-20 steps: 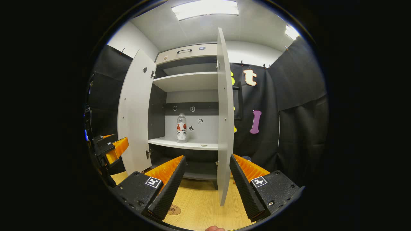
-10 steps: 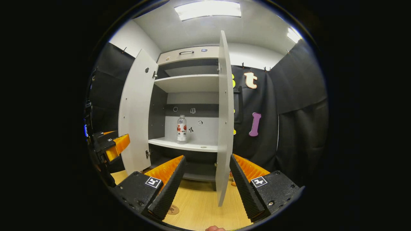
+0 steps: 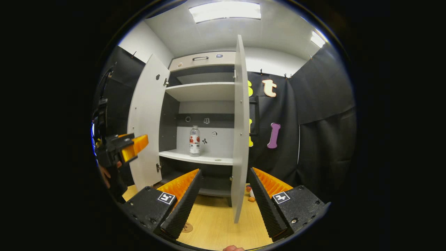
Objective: Grasp the bottle in the cabinet with the left hand and place it on the coaster, then close the right door with the right hand and the left door with the left hand.
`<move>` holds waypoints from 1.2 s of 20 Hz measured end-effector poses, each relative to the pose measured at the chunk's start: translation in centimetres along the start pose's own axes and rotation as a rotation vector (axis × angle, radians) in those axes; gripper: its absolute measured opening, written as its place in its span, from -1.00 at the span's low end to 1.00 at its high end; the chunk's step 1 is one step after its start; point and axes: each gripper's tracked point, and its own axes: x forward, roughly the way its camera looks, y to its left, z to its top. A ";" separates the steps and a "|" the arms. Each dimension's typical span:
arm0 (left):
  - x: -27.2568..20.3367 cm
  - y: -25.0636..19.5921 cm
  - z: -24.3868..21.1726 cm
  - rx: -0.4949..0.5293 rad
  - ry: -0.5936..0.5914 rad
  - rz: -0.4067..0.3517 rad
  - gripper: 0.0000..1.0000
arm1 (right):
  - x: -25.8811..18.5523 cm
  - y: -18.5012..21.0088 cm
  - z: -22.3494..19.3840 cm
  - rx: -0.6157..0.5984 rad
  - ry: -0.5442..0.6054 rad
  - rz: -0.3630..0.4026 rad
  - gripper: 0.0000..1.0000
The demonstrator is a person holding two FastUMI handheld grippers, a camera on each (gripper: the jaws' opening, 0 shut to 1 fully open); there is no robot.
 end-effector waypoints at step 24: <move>30.3 -3.6 -6.8 -0.018 0.154 -0.112 0.89 | -3.1 -8.3 -0.3 -0.013 0.019 -0.331 0.67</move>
